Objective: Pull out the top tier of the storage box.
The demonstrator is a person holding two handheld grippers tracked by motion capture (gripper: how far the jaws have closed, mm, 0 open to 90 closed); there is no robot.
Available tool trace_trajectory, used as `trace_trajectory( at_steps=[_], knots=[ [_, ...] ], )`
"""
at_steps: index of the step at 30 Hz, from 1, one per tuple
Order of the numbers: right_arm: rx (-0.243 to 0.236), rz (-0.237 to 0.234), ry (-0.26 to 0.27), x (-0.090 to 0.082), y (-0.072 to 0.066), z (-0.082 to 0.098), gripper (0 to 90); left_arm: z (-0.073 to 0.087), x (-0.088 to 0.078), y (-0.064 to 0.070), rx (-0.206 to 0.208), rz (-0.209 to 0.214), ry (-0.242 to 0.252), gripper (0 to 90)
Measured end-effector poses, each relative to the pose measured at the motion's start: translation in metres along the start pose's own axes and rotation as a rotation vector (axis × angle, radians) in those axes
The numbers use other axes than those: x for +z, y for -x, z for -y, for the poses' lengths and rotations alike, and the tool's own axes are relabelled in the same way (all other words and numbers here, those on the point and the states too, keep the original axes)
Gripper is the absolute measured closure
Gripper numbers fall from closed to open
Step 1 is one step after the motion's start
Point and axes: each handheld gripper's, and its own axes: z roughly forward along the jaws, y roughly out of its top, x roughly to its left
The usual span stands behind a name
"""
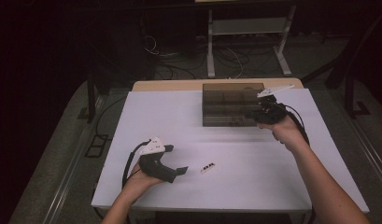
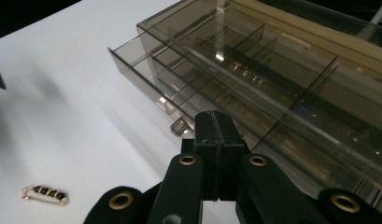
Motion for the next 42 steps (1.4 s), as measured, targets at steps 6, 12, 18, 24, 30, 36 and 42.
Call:
trace_trajectory(
  at_steps=[6, 12, 18, 24, 30, 36, 42],
  knots=[
    [0.003, 0.013, -0.022, 0.010, 0.004, -0.008, 88.6, 0.000, 0.000, 0.000, 0.000, 0.001, -0.001, 0.0],
    [0.007, 0.012, -0.044, 0.020, 0.008, -0.011, 88.6, 0.000, 0.000, 0.000, -0.002, 0.001, 0.001, 0.0],
    [0.015, 0.011, -0.061, 0.029, 0.011, -0.010, 88.6, 0.000, 0.000, 0.000, -0.002, 0.001, 0.001, 0.0],
    [0.020, 0.011, -0.068, 0.034, 0.012, -0.010, 88.6, 0.000, 0.000, 0.000, -0.001, 0.001, 0.000, 0.0],
    [0.021, 0.011, -0.072, 0.036, 0.012, -0.009, 88.6, 0.000, 0.000, 0.000, -0.001, 0.002, -0.001, 0.0],
    [0.021, 0.009, -0.076, 0.037, 0.012, -0.009, 88.6, 0.000, 0.000, 0.000, -0.002, 0.002, -0.001, 0.0],
    [0.016, 0.004, -0.088, 0.039, 0.011, -0.008, 88.6, 0.000, 0.000, 0.000, -0.002, 0.002, -0.002, 0.0]
  ],
)
